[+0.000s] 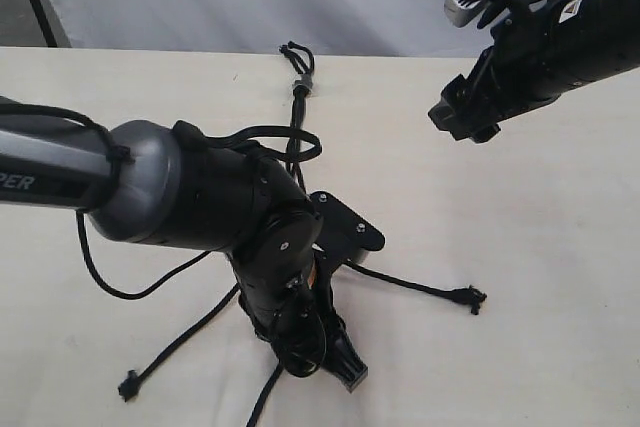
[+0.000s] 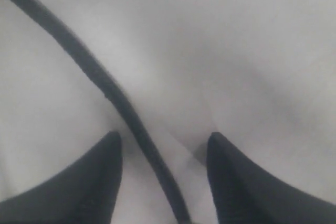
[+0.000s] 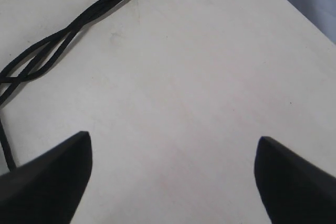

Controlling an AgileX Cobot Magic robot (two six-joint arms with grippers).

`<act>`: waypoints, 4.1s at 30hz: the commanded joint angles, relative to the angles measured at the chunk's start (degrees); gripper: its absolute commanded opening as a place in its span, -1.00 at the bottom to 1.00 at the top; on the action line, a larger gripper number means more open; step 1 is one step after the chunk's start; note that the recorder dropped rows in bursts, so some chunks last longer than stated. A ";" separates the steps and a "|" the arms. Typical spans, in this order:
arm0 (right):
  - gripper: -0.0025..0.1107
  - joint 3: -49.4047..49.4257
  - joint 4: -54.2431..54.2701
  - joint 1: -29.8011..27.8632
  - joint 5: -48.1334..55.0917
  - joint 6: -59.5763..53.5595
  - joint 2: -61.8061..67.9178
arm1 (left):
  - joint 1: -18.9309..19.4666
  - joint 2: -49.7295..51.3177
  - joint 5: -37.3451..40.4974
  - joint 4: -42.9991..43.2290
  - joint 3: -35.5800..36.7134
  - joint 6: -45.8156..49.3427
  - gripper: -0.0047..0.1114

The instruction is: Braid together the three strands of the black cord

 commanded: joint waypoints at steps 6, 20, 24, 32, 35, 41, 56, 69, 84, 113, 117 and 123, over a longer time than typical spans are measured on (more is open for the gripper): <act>0.44 0.09 0.20 -0.29 -1.10 -0.30 -0.55 | -0.32 0.43 0.60 0.18 0.39 1.58 -0.91; 0.44 0.09 0.20 -0.29 -1.29 0.12 -0.55 | 18.22 -4.29 -13.56 12.61 6.18 16.57 -0.91; 0.44 0.09 0.20 -0.29 -1.76 0.12 -0.55 | 18.65 -1.43 -15.99 11.05 9.15 16.03 -0.91; 0.44 0.09 0.20 -0.29 -2.63 0.12 -0.55 | 4.13 -1.71 -7.43 -12.82 9.54 24.97 -0.91; 0.44 0.09 0.20 -0.29 -2.63 0.12 -0.55 | 1.99 -3.86 -8.72 -9.74 9.54 24.73 -0.91; 0.44 0.09 0.61 -0.29 -2.35 0.12 -0.55 | 9.11 -10.87 -10.76 -10.06 9.66 22.49 -0.91; 0.44 0.09 1.03 -0.29 -2.00 0.12 -0.55 | 14.66 -5.85 -13.61 -10.06 10.31 22.11 -0.91; 0.44 0.09 5.41 -0.29 0.17 0.21 -0.55 | 15.44 -7.67 -9.79 -8.37 6.15 21.26 -0.07; 0.44 -0.04 11.95 17.47 11.15 3.75 0.99 | 34.11 -26.12 -9.64 -8.12 1.71 21.36 -0.03; 0.39 0.07 -0.31 38.30 12.36 23.34 24.76 | 37.46 -26.10 -9.96 -8.12 1.71 21.94 -0.03; -0.19 -0.35 -0.86 38.30 13.22 20.89 24.76 | 37.46 -26.10 -9.96 -8.12 1.71 21.94 -0.03; -0.95 -3.88 -9.06 38.30 15.75 20.76 19.64 | 37.46 -26.10 -9.96 -8.12 1.71 21.94 -0.03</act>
